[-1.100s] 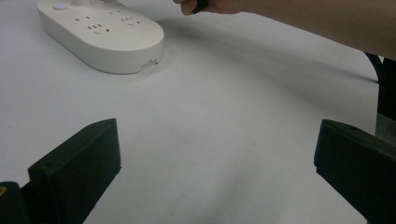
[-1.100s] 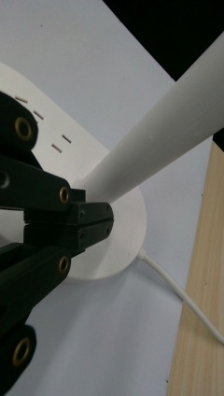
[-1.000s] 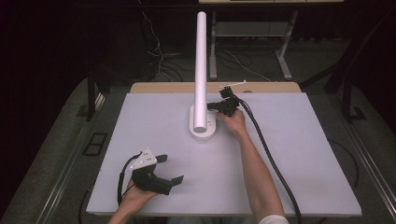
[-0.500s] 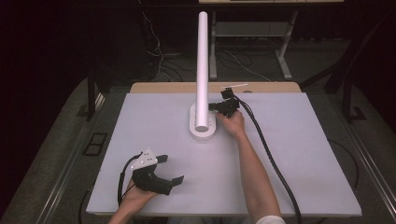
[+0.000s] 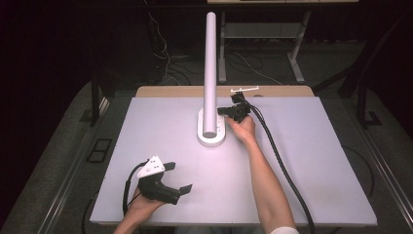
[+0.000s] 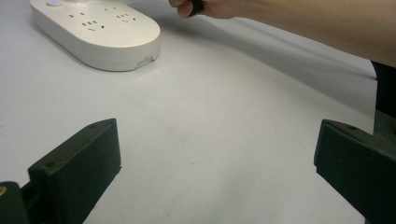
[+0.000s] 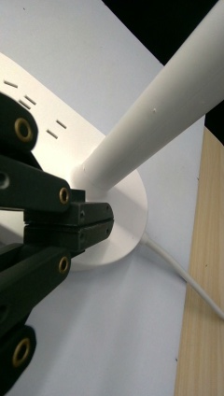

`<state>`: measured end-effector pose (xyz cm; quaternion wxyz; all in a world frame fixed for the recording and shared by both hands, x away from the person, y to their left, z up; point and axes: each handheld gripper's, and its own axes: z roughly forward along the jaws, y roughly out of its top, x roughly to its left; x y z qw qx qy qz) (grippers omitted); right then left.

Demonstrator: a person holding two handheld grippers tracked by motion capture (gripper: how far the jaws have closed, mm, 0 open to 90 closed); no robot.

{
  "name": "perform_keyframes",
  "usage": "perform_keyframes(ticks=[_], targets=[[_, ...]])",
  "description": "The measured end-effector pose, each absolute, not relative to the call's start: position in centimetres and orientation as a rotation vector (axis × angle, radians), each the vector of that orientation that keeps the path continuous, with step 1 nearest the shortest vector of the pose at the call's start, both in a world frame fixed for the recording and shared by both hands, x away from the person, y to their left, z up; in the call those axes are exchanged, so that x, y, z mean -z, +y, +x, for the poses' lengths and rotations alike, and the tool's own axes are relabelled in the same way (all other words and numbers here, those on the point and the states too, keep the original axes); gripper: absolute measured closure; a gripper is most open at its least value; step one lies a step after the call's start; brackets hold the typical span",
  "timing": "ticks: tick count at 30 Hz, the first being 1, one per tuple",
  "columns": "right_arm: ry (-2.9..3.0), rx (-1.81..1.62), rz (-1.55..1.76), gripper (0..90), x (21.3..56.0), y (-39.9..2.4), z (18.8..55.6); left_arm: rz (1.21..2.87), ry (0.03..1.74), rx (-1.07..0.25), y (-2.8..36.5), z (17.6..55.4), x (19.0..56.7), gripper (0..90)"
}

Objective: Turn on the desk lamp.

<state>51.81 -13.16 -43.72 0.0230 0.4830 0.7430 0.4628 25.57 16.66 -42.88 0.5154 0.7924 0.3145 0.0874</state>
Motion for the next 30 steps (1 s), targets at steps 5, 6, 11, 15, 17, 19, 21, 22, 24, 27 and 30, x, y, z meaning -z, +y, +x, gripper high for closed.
perform_keyframes(ticks=[5, 6, 11, 15, 17, 19, 21, 22, 24, 27, 30], targets=[[2.310, -1.445, 1.475, 89.7, 42.7, -13.8, 51.5, 1.901, 0.759, -0.207, 16.6, 25.6, 42.9, 0.0], [2.310, -1.445, 1.475, 89.7, 42.7, -13.8, 51.5, 1.901, 0.759, -0.207, 16.6, 25.6, 42.9, 0.0], [2.332, -1.424, 1.430, 89.7, 41.0, -14.7, 51.0, 1.913, 0.754, -0.206, 16.6, 25.6, 42.9, 0.0], [2.340, -1.426, 1.381, 89.7, 40.0, -15.6, 50.5, 1.910, 0.758, -0.205, 16.6, 25.6, 42.9, 0.0], [2.342, -1.425, 1.370, 89.6, 39.8, -15.8, 50.4, 1.908, 0.760, -0.204, 16.5, 25.6, 42.9, 0.0], [2.351, -1.417, 1.354, 89.7, 39.4, -16.3, 49.9, 1.909, 0.759, -0.205, 16.5, 25.6, 43.0, 0.0], [2.364, -1.405, 1.342, 89.6, 38.9, -16.9, 49.3, 1.912, 0.756, -0.208, 16.5, 25.7, 43.0, 0.0], [2.364, -1.405, 1.342, 89.6, 38.9, -16.9, 49.3, 1.915, 0.755, -0.208, 16.5, 25.6, 43.0, 0.0], [2.373, -1.399, 1.332, 89.6, 38.3, -17.5, 48.6, 1.917, 0.751, -0.211, 16.4, 25.6, 43.0, 0.0], [2.391, -1.382, 1.306, 86.2, 37.9, -18.1, 47.8, 1.916, 0.752, -0.209, 16.3, 25.6, 43.0, 0.0], [2.411, -1.373, 1.297, 84.5, 37.7, -18.5, 47.3, 1.915, 0.754, -0.207, 16.3, 25.7, 43.0, 0.0]])
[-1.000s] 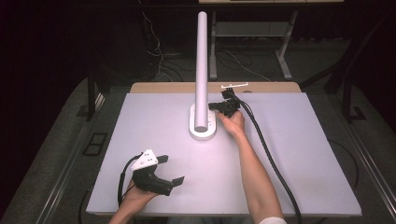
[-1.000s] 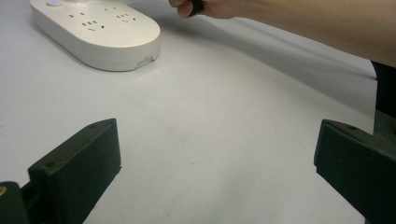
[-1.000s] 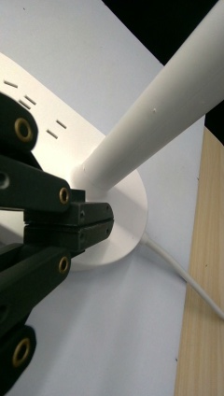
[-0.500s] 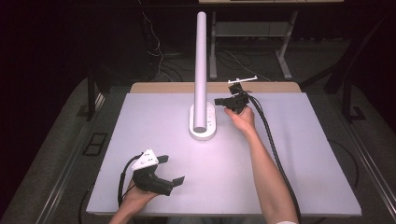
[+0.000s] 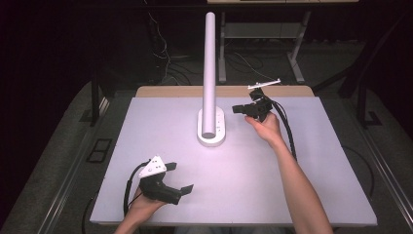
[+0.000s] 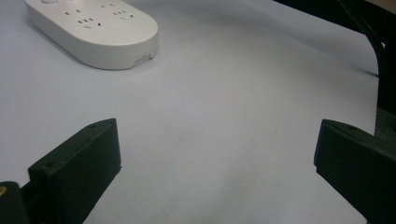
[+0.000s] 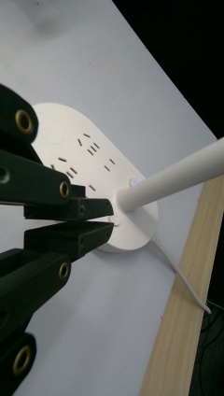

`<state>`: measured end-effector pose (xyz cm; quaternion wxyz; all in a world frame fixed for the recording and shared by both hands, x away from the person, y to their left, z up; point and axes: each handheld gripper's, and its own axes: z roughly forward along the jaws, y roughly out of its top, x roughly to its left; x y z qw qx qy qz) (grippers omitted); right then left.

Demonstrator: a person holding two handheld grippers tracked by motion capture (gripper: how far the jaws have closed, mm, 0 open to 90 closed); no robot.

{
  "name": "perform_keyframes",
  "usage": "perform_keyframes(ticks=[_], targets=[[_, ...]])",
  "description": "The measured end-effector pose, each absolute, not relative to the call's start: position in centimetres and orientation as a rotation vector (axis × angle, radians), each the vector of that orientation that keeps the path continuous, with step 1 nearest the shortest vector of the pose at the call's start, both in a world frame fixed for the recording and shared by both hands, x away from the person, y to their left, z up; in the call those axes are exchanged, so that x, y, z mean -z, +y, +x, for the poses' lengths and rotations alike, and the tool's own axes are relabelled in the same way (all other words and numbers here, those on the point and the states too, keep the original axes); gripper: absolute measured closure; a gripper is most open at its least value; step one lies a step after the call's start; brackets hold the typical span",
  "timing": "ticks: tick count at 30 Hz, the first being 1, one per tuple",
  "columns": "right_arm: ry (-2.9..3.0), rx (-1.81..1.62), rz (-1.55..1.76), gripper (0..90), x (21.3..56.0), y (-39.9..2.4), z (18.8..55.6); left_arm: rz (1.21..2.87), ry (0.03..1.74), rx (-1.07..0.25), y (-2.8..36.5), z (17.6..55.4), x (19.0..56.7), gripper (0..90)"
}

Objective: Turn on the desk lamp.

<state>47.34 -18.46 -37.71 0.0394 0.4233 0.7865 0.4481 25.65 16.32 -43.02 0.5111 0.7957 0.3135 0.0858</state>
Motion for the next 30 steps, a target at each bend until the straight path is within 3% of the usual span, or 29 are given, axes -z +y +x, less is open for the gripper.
perform_keyframes(ticks=[4, 5, 6, 7, 10, 15, 17, 19, 30], targets=[[2.410, -1.386, 1.289, 70.8, 37.3, -19.2, 46.0, 1.913, 0.757, -0.207, 16.3, 25.7, 43.0, 0.0], [2.407, -1.390, 1.276, 60.6, 37.0, -19.4, 45.1, 1.915, 0.754, -0.208, 16.4, 25.7, 43.0, 0.0], [2.410, -1.377, 1.267, 56.3, 36.9, -19.5, 44.7, 1.914, 0.756, -0.206, 16.3, 25.6, 43.0, 0.0], [2.410, -1.377, 1.267, 56.3, 36.9, -19.5, 44.7, 1.915, 0.755, -0.207, 16.3, 25.6, 43.0, 0.0], [2.404, -1.346, 1.245, 44.0, 36.5, -19.8, 43.5, 1.919, 0.756, -0.206, 16.3, 25.6, 43.0, 0.0], [2.406, -1.296, 1.216, 11.2, 36.0, -20.3, 41.6, 1.918, 0.755, -0.206, 16.3, 25.6, 43.0, 0.0], [2.412, -1.298, 1.204, 10.8, 35.9, -20.6, 40.8, 1.916, 0.755, -0.205, 16.3, 25.6, 43.0, 0.0], [2.411, -1.308, 1.202, 0.0, 35.9, -21.0, 40.1, 1.914, 0.755, -0.205, 16.3, 25.5, 43.0, 0.0], [2.398, -1.334, 1.223, 0.4, 36.6, -23.2, 35.9, 1.919, 0.749, -0.208, 16.2, 25.5, 43.0, 0.0]])
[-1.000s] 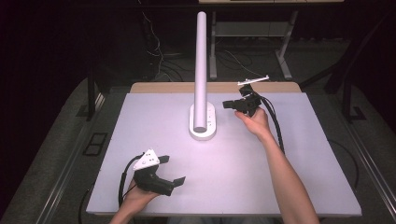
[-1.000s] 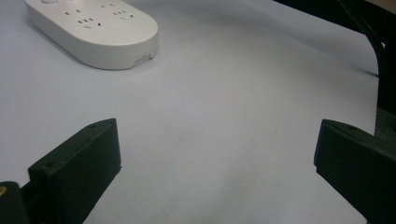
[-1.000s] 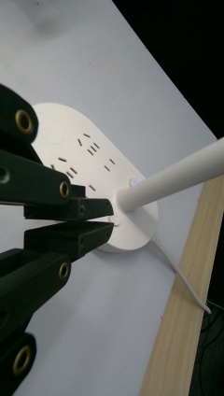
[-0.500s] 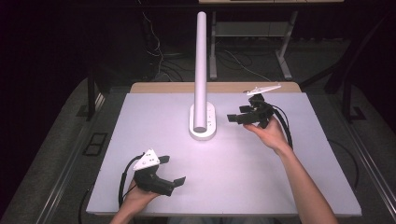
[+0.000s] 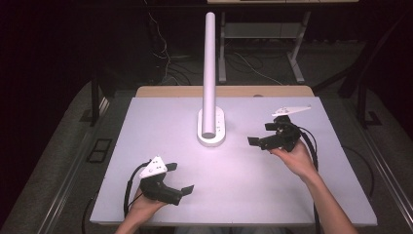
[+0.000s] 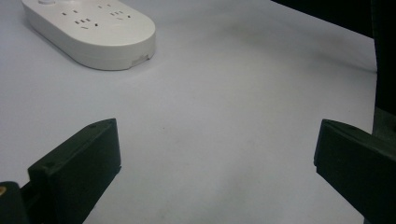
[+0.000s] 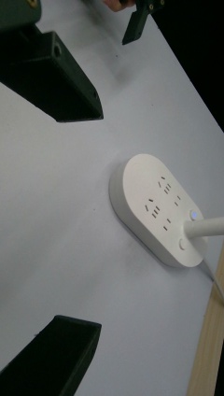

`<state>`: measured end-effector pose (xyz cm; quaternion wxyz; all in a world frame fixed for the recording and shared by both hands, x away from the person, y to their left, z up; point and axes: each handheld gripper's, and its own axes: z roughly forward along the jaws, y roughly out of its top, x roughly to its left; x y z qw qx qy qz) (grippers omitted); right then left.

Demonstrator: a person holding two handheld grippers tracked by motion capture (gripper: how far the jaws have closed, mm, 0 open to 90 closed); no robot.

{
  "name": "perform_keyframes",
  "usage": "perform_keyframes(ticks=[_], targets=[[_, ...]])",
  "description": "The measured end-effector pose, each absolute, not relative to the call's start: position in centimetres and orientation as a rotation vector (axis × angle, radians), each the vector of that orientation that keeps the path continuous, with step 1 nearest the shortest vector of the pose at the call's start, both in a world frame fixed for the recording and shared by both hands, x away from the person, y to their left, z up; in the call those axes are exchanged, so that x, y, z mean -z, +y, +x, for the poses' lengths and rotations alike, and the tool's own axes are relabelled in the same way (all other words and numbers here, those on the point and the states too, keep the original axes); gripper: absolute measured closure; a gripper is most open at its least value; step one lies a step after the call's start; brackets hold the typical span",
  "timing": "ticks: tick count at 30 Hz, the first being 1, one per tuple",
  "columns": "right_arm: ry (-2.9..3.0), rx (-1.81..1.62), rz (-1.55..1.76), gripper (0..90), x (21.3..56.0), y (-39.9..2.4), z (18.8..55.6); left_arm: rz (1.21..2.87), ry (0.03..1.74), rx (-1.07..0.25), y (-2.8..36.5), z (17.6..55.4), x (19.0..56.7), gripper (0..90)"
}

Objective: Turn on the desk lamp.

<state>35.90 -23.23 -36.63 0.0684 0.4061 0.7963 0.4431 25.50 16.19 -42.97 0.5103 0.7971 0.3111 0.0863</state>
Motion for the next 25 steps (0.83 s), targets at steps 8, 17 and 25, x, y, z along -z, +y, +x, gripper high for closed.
perform_keyframes(ticks=[8, 17, 25], targets=[[2.378, -1.360, 1.244, 0.4, 37.7, -25.0, 32.5, 1.926, 0.748, -0.207, 16.2, 25.5, 43.0, 0.0], [2.320, -1.396, 1.302, 0.4, 39.8, -27.0, 28.6, 1.925, 0.750, -0.209, 16.2, 25.5, 43.0, 0.0], [2.251, -1.420, 1.346, 0.5, 41.3, -28.1, 25.7, 1.922, 0.751, -0.209, 16.2, 25.6, 42.9, 0.0]])
